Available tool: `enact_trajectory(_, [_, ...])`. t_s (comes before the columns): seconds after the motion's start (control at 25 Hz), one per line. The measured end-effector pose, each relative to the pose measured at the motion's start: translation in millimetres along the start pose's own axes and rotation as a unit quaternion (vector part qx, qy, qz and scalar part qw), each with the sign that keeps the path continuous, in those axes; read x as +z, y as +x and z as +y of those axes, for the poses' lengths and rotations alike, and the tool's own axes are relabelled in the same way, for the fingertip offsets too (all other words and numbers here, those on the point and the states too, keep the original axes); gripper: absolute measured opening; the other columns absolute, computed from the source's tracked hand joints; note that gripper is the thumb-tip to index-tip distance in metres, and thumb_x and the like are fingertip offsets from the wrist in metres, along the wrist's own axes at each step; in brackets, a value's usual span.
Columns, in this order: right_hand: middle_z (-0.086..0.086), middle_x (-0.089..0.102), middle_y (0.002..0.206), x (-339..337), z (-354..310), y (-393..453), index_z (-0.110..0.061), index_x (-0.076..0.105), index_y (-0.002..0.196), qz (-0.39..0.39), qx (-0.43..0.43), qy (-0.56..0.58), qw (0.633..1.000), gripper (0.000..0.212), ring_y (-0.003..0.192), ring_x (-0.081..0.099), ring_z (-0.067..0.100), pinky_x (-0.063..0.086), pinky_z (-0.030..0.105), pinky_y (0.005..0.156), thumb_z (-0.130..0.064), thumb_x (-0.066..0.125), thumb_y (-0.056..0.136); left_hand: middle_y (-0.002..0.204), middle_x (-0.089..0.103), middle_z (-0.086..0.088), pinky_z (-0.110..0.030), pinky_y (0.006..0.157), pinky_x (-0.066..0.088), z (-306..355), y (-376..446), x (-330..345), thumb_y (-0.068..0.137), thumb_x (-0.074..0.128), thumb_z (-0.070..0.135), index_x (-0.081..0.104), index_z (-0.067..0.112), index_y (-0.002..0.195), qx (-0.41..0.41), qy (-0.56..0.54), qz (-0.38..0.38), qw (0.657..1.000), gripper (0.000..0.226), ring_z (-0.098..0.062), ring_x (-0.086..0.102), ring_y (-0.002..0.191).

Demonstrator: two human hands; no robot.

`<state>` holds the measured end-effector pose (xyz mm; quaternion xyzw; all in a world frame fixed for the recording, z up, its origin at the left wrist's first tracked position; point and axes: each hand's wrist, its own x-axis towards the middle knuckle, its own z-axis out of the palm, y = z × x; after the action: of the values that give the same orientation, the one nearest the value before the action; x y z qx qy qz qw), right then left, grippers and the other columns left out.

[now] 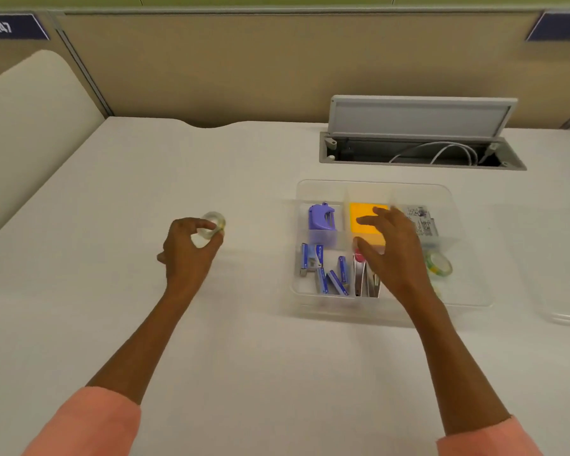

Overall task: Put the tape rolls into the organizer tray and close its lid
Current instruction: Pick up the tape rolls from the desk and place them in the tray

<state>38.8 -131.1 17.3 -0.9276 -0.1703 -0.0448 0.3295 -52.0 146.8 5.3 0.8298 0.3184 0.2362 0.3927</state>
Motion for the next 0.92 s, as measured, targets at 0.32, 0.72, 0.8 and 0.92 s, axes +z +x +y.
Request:
enact_trajectory(0.32, [0.014, 0.058, 0.125, -57, 87, -1, -0.010, 0.060, 0.116, 0.134, 0.101, 0.005, 0.986, 0.038, 0.121, 0.044, 0.032, 0.034, 0.038, 0.102, 0.005, 0.040, 0.087, 0.115, 0.061, 0.007, -0.014, 0.088, 0.038, 123, -89, 108, 0.072, 0.074, 0.028, 0.072, 0.019, 0.090, 0.197, -0.076, -0.237, 0.948, 0.020, -0.010, 0.052, 0.106])
enact_trajectory(0.72, [0.015, 0.050, 0.134, -52, 111, -11, -0.015, 0.044, 0.131, 0.048, 0.205, -0.010, 0.978, 0.038, 0.135, 0.030, 0.032, 0.032, 0.055, 0.104, -0.007, 0.039, 0.094, 0.128, 0.052, -0.002, -0.036, 0.099, 0.024, 142, -141, 184, 0.083, 0.061, 0.032, 0.067, 0.028, 0.108, 0.366, 0.165, -0.361, 0.842, 0.026, -0.022, 0.037, 0.121])
enact_trajectory(0.8, [0.014, 0.052, 0.133, -52, 111, -12, -0.014, 0.046, 0.129, 0.066, 0.203, -0.005, 0.977, 0.037, 0.133, 0.033, 0.032, 0.033, 0.053, 0.104, -0.006, 0.040, 0.093, 0.121, 0.054, -0.003, -0.036, 0.098, 0.023, 145, -144, 191, 0.082, 0.062, 0.032, 0.067, 0.027, 0.107, 0.355, 0.162, -0.368, 0.844, 0.026, -0.021, 0.038, 0.118])
enact_trajectory(0.92, [0.014, 0.053, 0.133, -53, 111, -11, -0.013, 0.048, 0.128, 0.064, 0.199, 0.002, 0.978, 0.036, 0.128, 0.041, 0.032, 0.036, 0.051, 0.105, -0.006, 0.042, 0.093, 0.119, 0.057, -0.004, -0.039, 0.099, 0.023, 150, -143, 198, 0.080, 0.065, 0.029, 0.069, 0.024, 0.104, 0.308, 0.131, -0.407, 0.850, 0.025, -0.022, 0.041, 0.118])
